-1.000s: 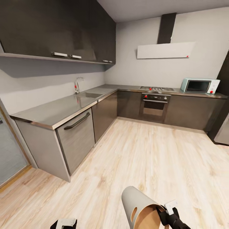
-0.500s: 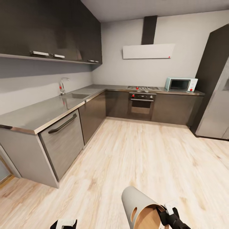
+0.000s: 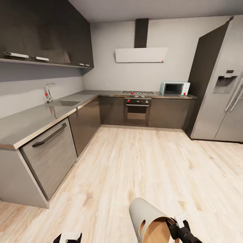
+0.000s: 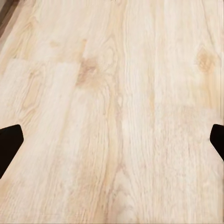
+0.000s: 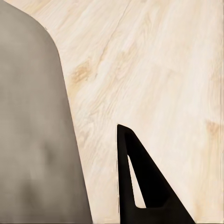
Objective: Put the three can of soda from the living room inside the tash can in the kitchen.
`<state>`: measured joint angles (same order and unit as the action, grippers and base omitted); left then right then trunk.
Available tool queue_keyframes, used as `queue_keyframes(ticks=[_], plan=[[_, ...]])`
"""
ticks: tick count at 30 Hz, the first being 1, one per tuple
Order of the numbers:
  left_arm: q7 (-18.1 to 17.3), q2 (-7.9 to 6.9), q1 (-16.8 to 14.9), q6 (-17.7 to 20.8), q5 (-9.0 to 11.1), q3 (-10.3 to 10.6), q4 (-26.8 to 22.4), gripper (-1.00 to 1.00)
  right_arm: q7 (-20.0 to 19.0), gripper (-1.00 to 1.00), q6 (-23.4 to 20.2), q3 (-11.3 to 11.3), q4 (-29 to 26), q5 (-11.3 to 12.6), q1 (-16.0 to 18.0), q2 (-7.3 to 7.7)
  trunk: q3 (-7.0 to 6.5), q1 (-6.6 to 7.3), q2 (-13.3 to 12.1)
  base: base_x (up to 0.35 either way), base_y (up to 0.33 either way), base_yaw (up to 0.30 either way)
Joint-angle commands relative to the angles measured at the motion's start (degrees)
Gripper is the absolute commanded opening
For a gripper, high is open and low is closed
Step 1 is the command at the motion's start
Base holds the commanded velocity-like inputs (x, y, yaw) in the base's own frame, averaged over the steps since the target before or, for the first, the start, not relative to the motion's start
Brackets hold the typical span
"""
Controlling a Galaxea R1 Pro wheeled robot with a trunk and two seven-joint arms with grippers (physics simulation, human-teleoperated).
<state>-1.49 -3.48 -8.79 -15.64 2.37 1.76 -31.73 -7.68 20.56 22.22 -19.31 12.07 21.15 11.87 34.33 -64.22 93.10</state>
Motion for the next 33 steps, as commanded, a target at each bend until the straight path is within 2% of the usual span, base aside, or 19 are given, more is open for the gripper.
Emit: queue_keyframes(ticks=[1,33], plan=[[0.00,0.01,0.00,0.00,0.00,0.00,0.00,1.00,-0.04,-1.00,0.01,-0.25,-0.11,-0.01,0.03,-0.01,-0.01,0.00,0.00,0.000,0.000,-0.252],[0.04,0.04,0.00,0.00,-0.05,0.00,0.09,1.00,-0.05,-1.00,0.01,-0.25,-0.11,-0.03,0.03,-0.01,-0.01,0.00,0.00,0.000,0.000,-0.252]])
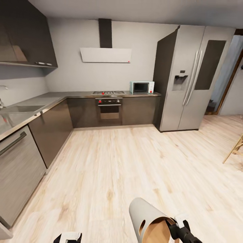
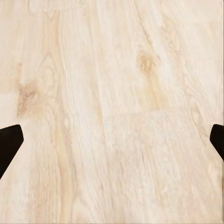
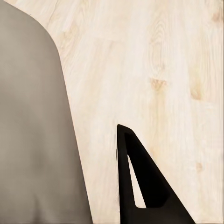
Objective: Put the three can of soda from the living room inside the tash can in the kitchen.
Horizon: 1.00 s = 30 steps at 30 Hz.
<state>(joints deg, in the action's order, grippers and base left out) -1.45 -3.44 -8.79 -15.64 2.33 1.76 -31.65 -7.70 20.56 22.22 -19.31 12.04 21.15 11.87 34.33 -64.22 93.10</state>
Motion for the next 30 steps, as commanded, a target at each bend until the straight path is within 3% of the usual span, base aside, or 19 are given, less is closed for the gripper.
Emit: queue_keyframes(ticks=[1,30], plan=[[0.01,0.00,0.00,0.00,-0.01,0.00,0.00,1.00,-0.03,-1.00,0.01,-0.24,-0.11,0.00,0.03,-0.01,-0.01,0.00,0.00,0.000,0.000,-0.252],[0.00,0.01,0.00,0.00,-0.03,0.00,0.00,1.00,-0.03,-1.00,0.01,-0.24,-0.10,0.00,0.03,-0.02,-0.01,0.00,0.00,0.000,0.000,-0.252]])
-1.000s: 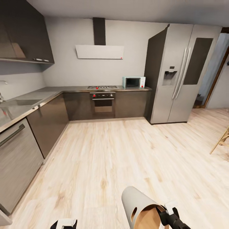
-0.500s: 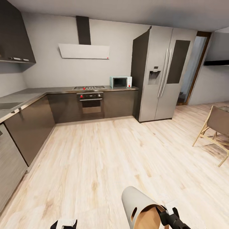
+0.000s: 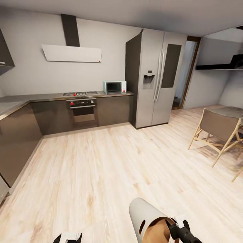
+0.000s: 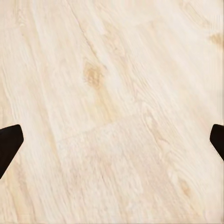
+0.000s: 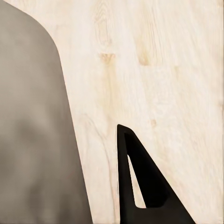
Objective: Put the three can of soda from the living room inside the tash can in the kitchen.
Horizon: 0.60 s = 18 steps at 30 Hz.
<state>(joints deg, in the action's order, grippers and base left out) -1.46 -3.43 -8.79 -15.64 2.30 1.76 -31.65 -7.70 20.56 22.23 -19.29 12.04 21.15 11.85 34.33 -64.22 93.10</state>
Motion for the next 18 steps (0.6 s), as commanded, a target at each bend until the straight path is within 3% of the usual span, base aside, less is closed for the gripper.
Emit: queue_keyframes(ticks=[1,18], plan=[[0.00,0.00,0.00,0.02,-0.01,0.00,0.00,1.00,-0.04,-1.00,0.01,-0.26,-0.12,0.00,0.03,0.00,-0.01,0.00,0.00,0.005,0.000,-0.252],[0.05,0.00,0.00,0.09,-0.01,0.00,0.01,1.00,-0.04,-1.00,0.01,-0.23,-0.08,0.00,0.03,-0.04,-0.01,0.00,0.00,0.168,0.000,-0.252]])
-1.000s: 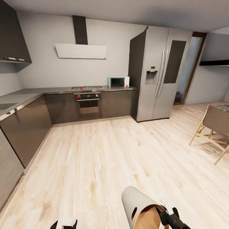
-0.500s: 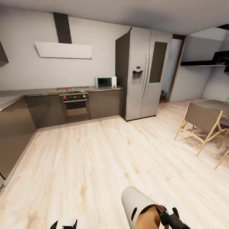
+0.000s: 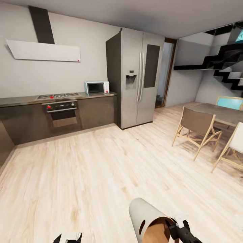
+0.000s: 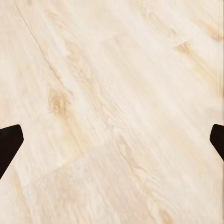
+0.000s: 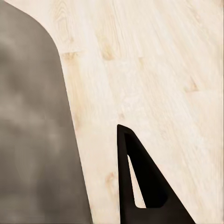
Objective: Put the three can of soda from the living room inside the tash can in the kitchen.
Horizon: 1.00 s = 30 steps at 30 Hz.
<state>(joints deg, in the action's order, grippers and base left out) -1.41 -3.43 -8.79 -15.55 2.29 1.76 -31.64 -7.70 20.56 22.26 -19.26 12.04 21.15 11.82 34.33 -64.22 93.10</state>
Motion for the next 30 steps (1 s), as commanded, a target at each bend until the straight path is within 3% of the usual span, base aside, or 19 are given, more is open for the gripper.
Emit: queue_keyframes(ticks=[1,30], plan=[[0.00,0.00,0.00,0.00,0.00,0.00,0.00,1.00,-0.03,-1.00,0.01,-0.23,-0.12,0.00,0.03,0.00,-0.01,0.00,0.00,0.247,0.000,-0.252],[-0.01,0.00,0.00,0.00,-0.07,0.06,0.00,1.00,-0.03,-1.00,0.01,-0.20,-0.08,0.00,0.03,-0.03,-0.01,0.00,0.00,0.301,-0.001,-0.252]])
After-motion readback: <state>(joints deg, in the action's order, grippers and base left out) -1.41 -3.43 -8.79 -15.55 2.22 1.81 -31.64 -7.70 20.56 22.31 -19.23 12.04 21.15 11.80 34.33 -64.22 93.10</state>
